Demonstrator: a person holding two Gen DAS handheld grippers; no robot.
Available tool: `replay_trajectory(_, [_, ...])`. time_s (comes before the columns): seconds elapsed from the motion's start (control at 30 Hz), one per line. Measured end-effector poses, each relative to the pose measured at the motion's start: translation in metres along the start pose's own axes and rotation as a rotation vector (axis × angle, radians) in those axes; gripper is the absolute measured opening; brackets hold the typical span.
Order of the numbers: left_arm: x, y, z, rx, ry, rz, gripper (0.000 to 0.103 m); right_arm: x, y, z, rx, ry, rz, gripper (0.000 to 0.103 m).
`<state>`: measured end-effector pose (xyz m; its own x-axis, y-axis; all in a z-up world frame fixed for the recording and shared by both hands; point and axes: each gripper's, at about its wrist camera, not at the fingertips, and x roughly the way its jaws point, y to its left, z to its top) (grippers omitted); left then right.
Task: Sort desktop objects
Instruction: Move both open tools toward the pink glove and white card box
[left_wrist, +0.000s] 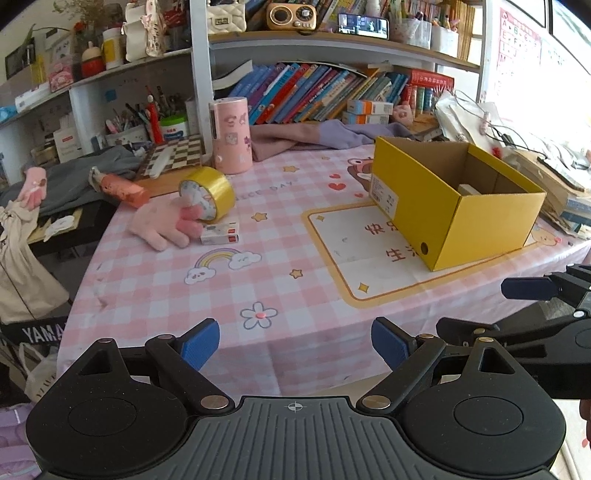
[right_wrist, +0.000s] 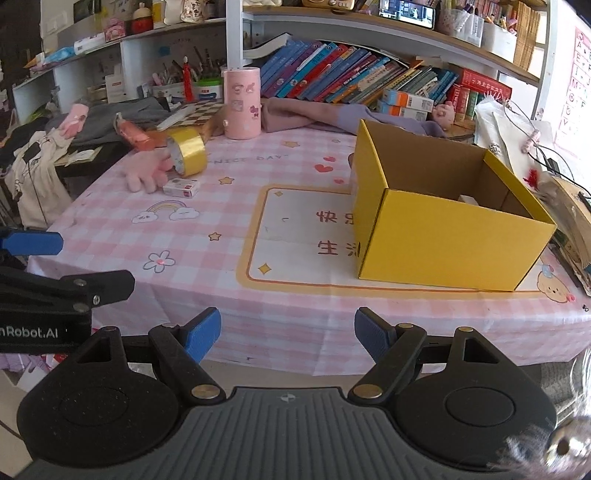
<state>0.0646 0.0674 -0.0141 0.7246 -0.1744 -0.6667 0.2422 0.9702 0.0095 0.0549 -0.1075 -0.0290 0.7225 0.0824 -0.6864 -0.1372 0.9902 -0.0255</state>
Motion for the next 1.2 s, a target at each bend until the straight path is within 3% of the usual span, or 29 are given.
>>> replay_trajectory(0.53, [0.005, 0.003, 0.000, -0.014, 0.016, -0.003, 0.092, 0.006, 0.000, 0.000, -0.008, 0.043, 0.007, 0.079])
replay_trajectory(1.2, [-0.001, 0.012, 0.005, 0.014, -0.054, -0.016, 0.092, 0.009, 0.000, 0.012, 0.024, -0.037, -0.053, 0.079])
